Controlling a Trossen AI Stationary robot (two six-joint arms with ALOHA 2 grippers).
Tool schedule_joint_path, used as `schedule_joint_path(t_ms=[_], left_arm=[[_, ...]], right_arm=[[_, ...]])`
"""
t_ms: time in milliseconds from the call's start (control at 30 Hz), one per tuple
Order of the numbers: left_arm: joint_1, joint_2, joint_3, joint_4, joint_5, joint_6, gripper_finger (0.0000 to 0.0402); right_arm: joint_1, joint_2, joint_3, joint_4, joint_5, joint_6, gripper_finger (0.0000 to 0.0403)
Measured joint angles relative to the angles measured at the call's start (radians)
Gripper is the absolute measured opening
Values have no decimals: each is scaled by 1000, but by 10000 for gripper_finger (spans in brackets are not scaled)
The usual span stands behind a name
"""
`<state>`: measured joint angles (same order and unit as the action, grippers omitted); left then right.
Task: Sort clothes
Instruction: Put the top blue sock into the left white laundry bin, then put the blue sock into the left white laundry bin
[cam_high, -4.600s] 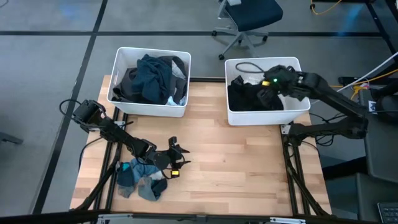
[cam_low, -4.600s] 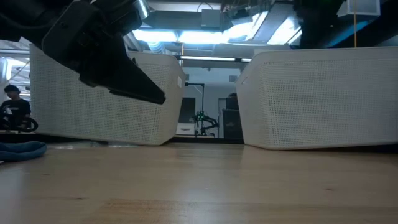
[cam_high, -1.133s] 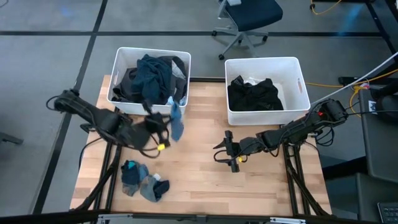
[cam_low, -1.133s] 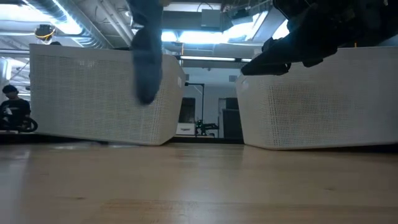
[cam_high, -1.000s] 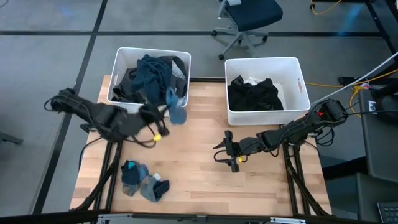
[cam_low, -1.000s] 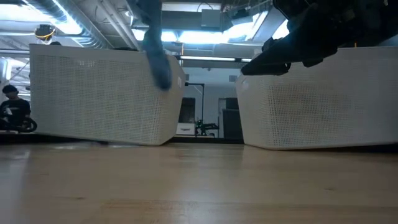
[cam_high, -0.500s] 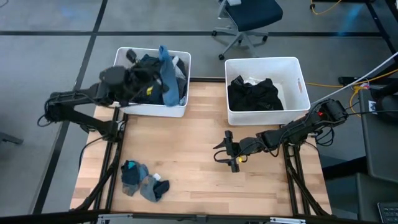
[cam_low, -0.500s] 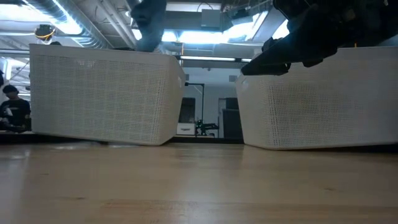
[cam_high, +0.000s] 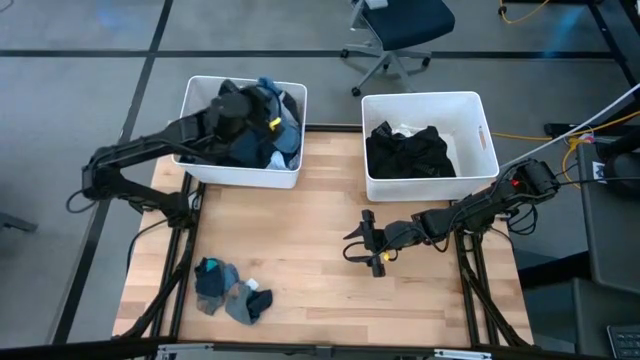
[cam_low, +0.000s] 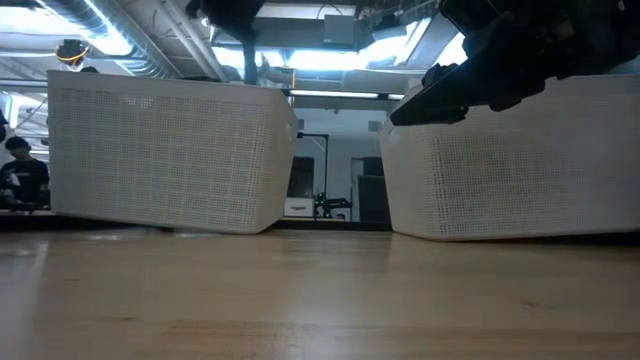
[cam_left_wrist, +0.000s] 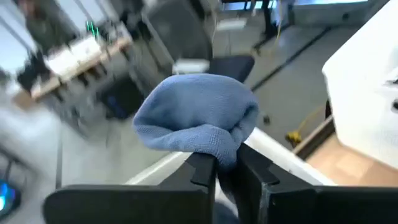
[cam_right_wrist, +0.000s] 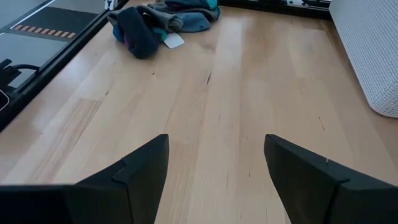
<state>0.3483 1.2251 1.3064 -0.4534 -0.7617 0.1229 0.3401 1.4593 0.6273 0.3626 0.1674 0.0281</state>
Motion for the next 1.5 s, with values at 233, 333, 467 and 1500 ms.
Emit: schedule_joint_path(t_ms=[233,333,467,1500], left_arm=[[73,25,0,-123,166,-171,111],[85,24,0,-179,243,-264,142],[88,13,24,-299,394,-340,162],[-828,18,-171,-604,545,-1062,156]], right_arm=[[0,0,0,0,0,3,264],[0,0,0,0,0,14,264],[0,0,0,0,0,16,264],[0,0,0,-6,0,16,264]])
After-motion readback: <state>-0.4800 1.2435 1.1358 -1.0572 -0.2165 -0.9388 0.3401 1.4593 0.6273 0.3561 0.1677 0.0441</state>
